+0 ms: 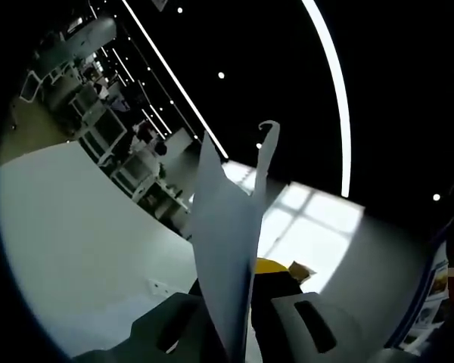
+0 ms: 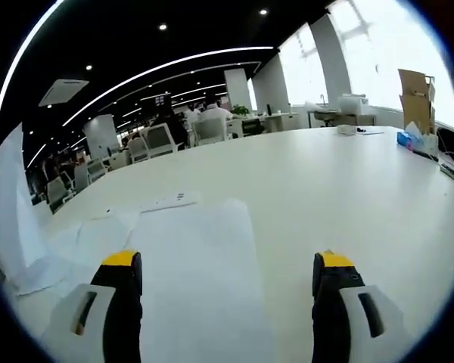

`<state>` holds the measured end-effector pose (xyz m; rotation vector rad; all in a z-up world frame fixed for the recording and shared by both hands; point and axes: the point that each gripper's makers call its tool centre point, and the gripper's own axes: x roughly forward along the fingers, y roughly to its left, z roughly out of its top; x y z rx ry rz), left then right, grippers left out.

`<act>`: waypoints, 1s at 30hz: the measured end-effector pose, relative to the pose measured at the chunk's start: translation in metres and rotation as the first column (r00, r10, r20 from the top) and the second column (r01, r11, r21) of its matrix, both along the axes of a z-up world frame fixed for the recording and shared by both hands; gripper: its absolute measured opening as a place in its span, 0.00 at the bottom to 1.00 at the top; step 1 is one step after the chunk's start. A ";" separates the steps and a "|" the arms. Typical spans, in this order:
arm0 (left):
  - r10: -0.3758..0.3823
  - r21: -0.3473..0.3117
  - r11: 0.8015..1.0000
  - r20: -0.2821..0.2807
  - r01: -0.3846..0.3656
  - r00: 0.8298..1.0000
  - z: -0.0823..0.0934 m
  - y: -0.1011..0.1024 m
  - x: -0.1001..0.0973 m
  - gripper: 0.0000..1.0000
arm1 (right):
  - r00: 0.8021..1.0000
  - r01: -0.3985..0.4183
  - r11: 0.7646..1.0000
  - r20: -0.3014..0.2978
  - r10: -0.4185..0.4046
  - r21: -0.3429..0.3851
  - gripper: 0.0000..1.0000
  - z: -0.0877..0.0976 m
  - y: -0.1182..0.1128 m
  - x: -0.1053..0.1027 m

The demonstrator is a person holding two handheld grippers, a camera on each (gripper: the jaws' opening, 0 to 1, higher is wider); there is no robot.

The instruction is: Organize the stack of printing papers by aligning and flattening the scattered papers on the table

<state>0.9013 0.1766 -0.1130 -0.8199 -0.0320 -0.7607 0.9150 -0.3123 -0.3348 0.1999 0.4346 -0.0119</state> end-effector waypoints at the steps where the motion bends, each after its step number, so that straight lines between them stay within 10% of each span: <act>1: 0.000 0.000 1.000 0.000 0.000 1.000 0.000 0.000 0.000 0.06 | 1.000 -0.002 1.000 0.000 0.002 0.002 0.88 0.000 0.000 0.000; 30: 0.002 0.000 1.000 -0.002 -0.002 1.000 0.000 0.001 0.000 0.06 | 0.999 -0.020 1.000 -0.032 0.020 0.009 0.88 -0.012 0.004 0.002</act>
